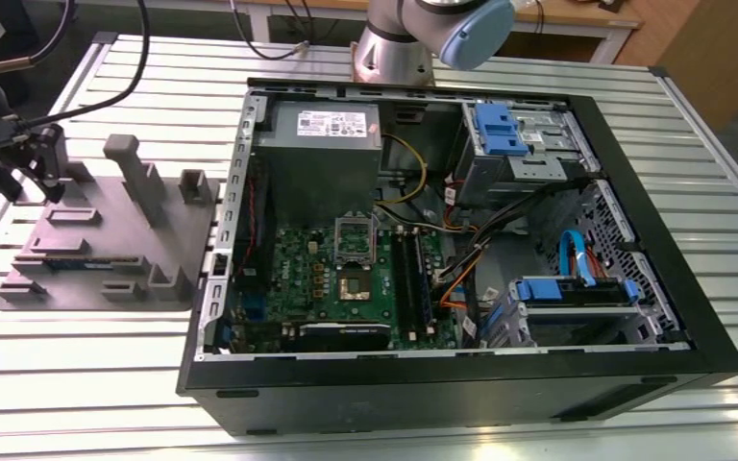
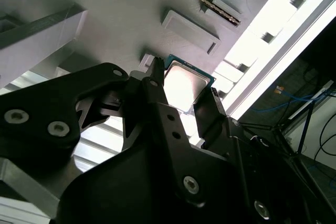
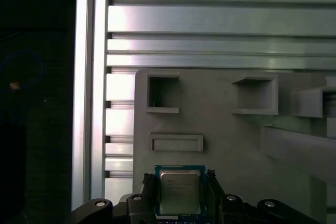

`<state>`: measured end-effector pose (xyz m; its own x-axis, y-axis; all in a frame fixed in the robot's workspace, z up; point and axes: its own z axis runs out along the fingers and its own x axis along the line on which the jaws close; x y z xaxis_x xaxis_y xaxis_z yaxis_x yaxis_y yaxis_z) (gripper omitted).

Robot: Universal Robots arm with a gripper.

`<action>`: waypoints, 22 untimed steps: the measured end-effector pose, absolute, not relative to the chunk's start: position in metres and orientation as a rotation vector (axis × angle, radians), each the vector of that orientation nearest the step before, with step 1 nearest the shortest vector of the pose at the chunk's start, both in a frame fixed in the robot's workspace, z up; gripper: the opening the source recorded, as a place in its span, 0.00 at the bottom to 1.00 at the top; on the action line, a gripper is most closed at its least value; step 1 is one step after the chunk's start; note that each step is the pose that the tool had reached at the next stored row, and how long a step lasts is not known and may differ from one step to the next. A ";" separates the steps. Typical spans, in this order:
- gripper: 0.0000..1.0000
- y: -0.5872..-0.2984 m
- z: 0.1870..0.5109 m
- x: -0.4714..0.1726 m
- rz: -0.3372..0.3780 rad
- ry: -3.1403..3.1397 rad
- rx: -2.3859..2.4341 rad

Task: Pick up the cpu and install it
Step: 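Pick up the cpu and move it towards the insertion slot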

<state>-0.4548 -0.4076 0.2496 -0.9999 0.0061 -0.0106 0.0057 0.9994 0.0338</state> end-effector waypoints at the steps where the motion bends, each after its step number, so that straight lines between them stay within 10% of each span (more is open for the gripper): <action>1: 0.47 -0.408 0.250 -0.455 0.053 3.130 0.009; 22: 0.47 -0.408 0.254 -0.455 0.053 3.130 0.009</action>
<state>-0.4548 -0.4076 0.2544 -0.9999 0.0060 -0.0106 0.0057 0.9994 0.0338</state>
